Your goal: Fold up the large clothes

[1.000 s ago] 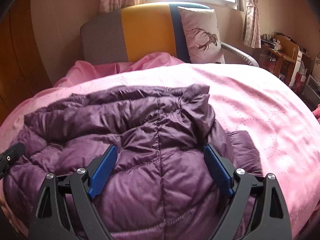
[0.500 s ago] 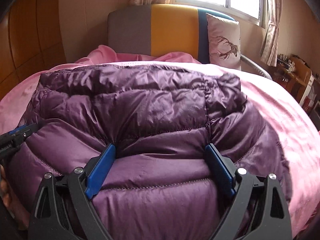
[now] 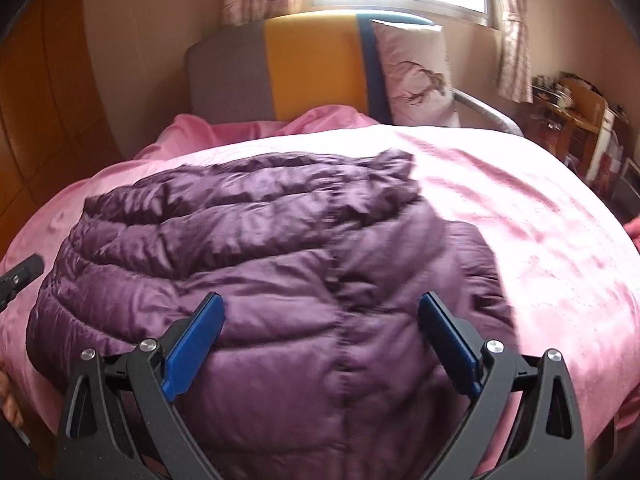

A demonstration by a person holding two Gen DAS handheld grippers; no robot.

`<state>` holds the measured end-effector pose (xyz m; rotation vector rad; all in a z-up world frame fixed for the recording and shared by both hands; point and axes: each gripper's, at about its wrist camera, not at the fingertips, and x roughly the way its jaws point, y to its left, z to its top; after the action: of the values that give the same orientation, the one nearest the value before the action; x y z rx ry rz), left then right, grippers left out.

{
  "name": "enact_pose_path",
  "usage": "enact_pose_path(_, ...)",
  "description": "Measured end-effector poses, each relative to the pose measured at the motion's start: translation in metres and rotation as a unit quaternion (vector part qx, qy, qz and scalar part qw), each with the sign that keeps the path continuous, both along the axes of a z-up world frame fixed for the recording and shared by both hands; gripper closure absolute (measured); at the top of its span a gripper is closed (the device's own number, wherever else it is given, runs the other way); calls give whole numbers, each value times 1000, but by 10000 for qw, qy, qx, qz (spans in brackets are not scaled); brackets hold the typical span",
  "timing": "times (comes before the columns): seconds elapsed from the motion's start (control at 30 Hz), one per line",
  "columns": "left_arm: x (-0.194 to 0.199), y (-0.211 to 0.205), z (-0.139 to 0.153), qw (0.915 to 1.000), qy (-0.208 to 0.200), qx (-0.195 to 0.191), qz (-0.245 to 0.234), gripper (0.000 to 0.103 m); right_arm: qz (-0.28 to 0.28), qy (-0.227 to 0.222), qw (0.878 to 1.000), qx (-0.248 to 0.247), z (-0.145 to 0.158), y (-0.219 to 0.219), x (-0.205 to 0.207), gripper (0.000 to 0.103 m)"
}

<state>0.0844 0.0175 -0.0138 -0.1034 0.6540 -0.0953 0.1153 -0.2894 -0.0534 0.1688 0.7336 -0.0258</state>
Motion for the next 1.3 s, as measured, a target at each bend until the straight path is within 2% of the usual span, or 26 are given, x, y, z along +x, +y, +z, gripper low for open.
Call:
enact_pose_path(0.2, -1, -13, 1, 9998, 14, 82, -170, 33, -653, 201, 9968, 412, -8, -58, -16, 4)
enact_pose_path(0.4, -2, -28, -2, 9993, 83, 202, -315, 33, -844, 417, 9897, 1078, -23, -91, -32, 3)
enact_pose_path(0.77, 4, -56, -5, 9972, 145, 389, -625, 33, -708, 435, 9816, 1721, -34, -112, -43, 2)
enact_pose_path(0.93, 10, -69, -10, 9958, 239, 487, -731, 34, -469, 337, 9721, 2272, -31, -119, -45, 2)
enact_pose_path(1.03, 16, -77, -13, 9947, 323, 547, -813, 40, -372, 314, 9679, 2468, -31, -122, -45, 2)
enact_pose_path(1.13, 29, -83, -13, 9940, 427, 484, -887, 45, -284, 341, 9694, 2416, -31, -121, -42, 2)
enact_pose_path(1.2, 40, -88, -10, 9934, 487, 394, -957, 50, -242, 364, 9714, 2332, -31, -118, -41, 7)
enact_pose_path(1.27, 56, -96, -12, 9923, 623, 328, -1016, 59, -212, 401, 9724, 2287, -33, -117, -33, 13)
enact_pose_path(1.3, 63, -99, -14, 9916, 709, 261, -1052, 59, -200, 405, 9725, 2283, -34, -116, -32, 14)
